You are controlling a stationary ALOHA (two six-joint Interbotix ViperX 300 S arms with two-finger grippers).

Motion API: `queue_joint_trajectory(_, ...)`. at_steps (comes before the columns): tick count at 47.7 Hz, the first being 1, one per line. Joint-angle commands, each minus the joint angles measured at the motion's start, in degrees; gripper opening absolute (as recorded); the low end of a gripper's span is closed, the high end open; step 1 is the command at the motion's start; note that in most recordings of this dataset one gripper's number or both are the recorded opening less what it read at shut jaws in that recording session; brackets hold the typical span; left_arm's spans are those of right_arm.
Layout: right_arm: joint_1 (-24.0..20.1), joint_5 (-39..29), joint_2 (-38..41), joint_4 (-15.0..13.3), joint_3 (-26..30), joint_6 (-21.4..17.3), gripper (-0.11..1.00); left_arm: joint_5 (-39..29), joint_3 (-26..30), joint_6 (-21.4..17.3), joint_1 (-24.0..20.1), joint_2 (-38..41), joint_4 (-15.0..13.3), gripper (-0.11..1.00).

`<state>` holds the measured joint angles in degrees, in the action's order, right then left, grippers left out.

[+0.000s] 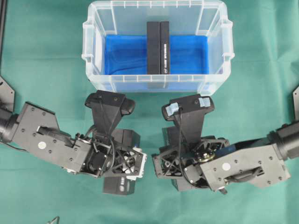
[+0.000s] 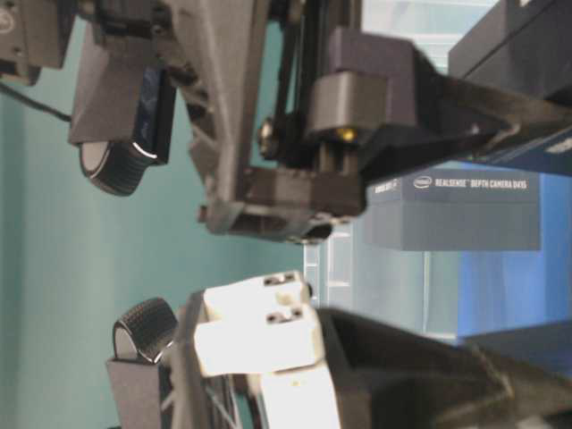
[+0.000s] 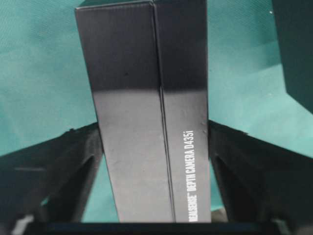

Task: Take the box out of the case with both arms.
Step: 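Carry both held boxes toward the front of the table, then lower the boxes upright onto the cloth and open both grippers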

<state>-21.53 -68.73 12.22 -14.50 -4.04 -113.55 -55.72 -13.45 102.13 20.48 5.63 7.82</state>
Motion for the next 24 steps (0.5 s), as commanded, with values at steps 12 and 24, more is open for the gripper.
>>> queue_joint_trajectory(12,0.35,-1.58,-1.93,0.18,0.44,-2.37,0.96,0.35,1.14,0.26,-0.35,-0.79,0.0,0.88)
queue_joint_trajectory(24,0.26,-1.58,-1.93,0.53,0.44,-3.34,0.95,0.26,1.76,0.44,-0.97,-0.62,0.0,0.88)
